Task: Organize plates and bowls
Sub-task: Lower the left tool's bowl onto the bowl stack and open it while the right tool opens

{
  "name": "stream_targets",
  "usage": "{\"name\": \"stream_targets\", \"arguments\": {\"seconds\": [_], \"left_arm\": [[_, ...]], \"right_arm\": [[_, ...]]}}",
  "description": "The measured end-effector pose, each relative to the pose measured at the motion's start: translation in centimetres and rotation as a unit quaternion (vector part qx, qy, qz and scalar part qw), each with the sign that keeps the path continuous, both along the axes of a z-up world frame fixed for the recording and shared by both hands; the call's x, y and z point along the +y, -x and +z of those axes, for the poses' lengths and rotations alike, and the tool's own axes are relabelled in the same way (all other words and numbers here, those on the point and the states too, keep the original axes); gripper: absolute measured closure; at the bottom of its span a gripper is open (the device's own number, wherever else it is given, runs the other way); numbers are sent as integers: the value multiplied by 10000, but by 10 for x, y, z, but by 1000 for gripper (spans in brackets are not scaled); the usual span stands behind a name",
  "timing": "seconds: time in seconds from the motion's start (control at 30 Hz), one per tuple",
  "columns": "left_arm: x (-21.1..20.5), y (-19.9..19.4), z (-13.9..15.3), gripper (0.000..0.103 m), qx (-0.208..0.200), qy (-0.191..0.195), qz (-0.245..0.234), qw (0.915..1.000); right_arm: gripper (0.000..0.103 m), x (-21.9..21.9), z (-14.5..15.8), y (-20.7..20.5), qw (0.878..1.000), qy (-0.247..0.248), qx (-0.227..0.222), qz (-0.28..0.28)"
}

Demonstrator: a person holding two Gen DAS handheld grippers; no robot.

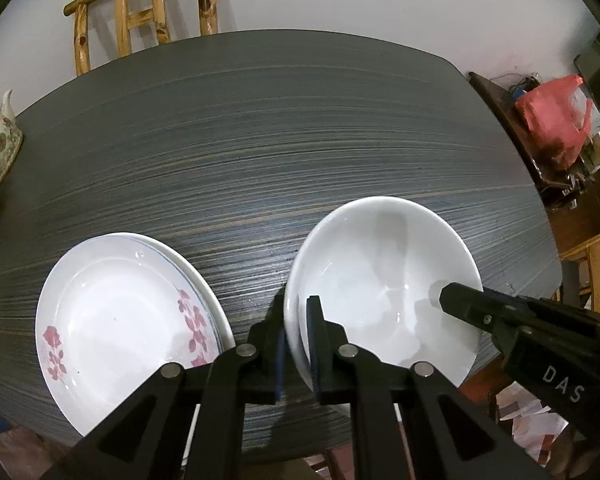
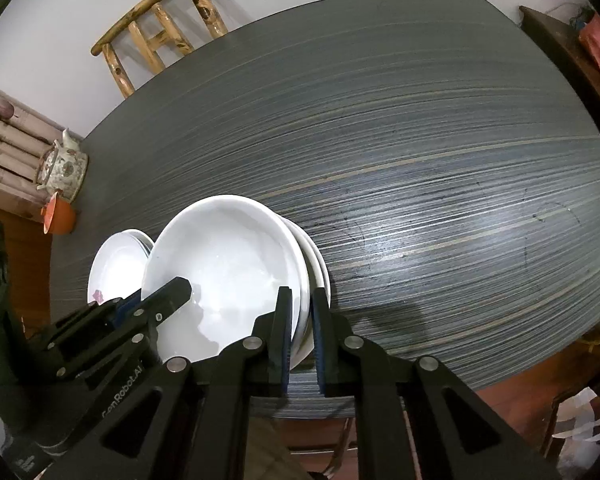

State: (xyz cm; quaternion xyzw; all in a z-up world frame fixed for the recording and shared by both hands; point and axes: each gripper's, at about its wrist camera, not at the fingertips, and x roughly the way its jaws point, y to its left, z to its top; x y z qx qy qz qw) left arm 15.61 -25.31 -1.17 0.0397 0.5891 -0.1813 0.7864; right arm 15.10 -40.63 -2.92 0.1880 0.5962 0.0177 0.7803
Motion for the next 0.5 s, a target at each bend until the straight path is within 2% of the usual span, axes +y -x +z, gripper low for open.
{"name": "stream_targets", "arguments": {"seconds": [0.5], "left_arm": [[7, 0, 10, 94, -278, 34, -52, 9996]], "right_arm": [[90, -1, 1, 4, 10000, -17, -38, -68]]}}
